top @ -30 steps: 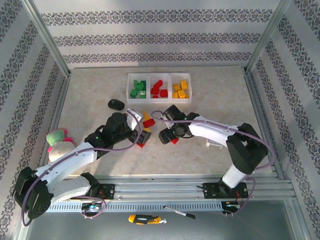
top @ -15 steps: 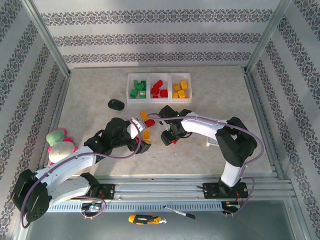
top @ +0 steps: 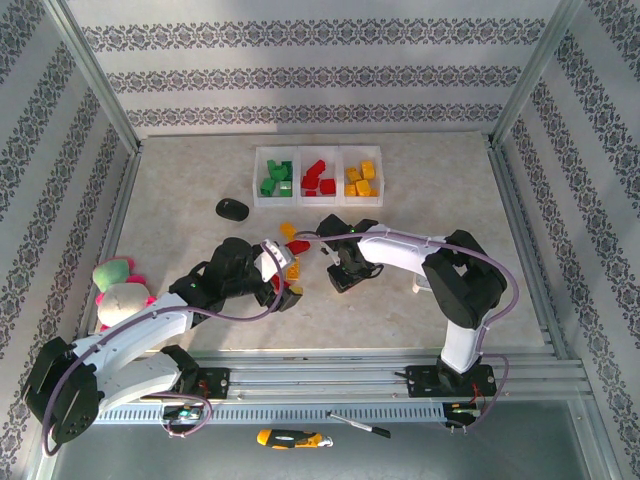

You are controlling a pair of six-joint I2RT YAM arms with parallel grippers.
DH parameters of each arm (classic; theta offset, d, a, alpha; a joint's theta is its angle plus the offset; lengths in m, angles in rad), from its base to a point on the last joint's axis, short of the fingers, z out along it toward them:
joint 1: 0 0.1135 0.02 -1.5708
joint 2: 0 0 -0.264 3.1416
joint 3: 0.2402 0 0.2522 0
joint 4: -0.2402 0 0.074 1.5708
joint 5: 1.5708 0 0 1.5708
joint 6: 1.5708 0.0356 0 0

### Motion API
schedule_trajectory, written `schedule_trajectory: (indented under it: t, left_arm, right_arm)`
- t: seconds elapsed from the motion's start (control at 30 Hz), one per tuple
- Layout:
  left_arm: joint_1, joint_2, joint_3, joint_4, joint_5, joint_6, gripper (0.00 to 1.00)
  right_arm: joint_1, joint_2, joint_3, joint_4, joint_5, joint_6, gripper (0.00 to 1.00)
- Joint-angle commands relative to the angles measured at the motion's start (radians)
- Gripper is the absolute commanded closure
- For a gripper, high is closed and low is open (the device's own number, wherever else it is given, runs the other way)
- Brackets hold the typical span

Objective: Sort the legos into containers by color
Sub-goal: Pick up the lego from the bottom-center of the table, then place the lego in the container.

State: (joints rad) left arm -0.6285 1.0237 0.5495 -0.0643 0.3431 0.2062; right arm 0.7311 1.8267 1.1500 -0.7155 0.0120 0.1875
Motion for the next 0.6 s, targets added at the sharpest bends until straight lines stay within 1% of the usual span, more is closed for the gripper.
schedule_trajectory:
  t: [0.0, 0.2, 0.37, 0.5, 0.57]
  left_arm:
    - [-0.01, -0.001, -0.013, 0.049, 0.033, 0.025, 0.01]
    - [-0.01, -0.001, -0.03, 0.092, 0.027, -0.003, 0.01]
    - [-0.011, -0.005, -0.059, 0.153, 0.002, -0.049, 0.01]
    - [-0.01, -0.013, -0.072, 0.172, -0.026, -0.075, 0.01]
    - [-0.01, -0.022, -0.081, 0.184, -0.036, -0.092, 0.01]
  right_arm:
    - [0.007, -0.02, 0.033, -0.028, 0.05, 0.025, 0.69]
    - [-0.008, -0.078, 0.056, 0.004, 0.066, 0.052, 0.72]
    - [-0.039, -0.118, 0.105, 0.099, 0.081, 0.077, 0.74]
    - [-0.073, -0.086, 0.199, 0.187, 0.085, 0.096, 0.75]
    - [-0.09, -0.045, 0.26, 0.232, 0.1, 0.093, 0.75]
